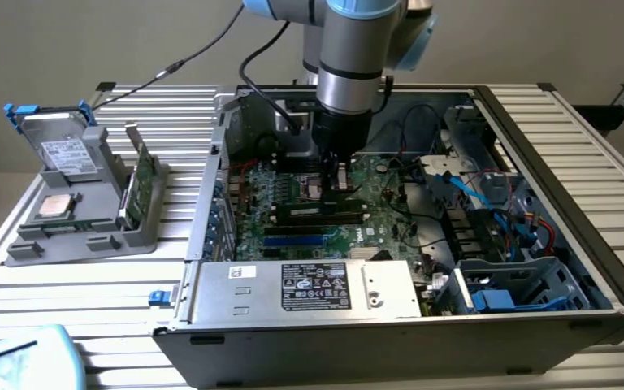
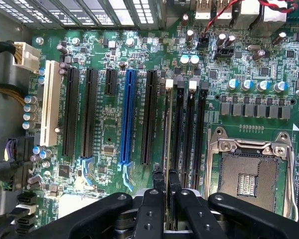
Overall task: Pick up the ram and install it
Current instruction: 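Insert the ram into the slot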
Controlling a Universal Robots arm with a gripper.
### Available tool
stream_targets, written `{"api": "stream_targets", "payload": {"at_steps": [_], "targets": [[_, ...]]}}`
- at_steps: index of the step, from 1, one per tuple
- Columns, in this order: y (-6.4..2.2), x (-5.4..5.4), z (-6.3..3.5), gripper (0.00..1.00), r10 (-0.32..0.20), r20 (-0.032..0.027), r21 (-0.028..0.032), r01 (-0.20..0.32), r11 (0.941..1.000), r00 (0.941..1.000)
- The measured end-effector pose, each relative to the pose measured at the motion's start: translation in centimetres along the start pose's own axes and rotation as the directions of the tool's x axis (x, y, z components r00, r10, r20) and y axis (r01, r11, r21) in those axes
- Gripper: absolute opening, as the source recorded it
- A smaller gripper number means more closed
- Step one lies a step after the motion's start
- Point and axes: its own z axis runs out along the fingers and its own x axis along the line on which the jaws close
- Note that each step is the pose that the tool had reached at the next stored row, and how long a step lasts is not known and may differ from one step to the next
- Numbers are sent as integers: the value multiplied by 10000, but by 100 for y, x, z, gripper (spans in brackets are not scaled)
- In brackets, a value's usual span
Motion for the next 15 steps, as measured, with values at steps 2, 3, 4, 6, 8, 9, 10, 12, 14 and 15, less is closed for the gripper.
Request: {"api": "stream_targets", "payload": {"at_steps": [2, 3, 4, 6, 8, 9, 10, 12, 14, 15], "targets": [[-5, 0, 0, 14, -12, -1, -77, 12, 10000, 10000], [-8, 1, -1, 14, -18, -3, -110, 18, 9999, 10000], [-11, 1, -1, 14, -22, -4, -139, 22, 9999, 10000], [-21, 2, -3, 14, -30, -3, -175, 29, 9998, 10000], [-40, 5, -2, 14, -48, 2, -213, 48, 9998, 10000], [-50, 7, -3, 14, -58, 3, -238, 58, 9997, 10000], [-58, 8, -5, 14, -64, 2, -263, 64, 9996, 10000], [-63, 9, -6, 14, -71, 2, -299, 72, 9995, 10000], [-63, 8, -5, 14, -73, 5, -318, 74, 9995, 10000], [-64, 8, -4, 14, -76, 6, -328, 76, 9994, 10000]]}}
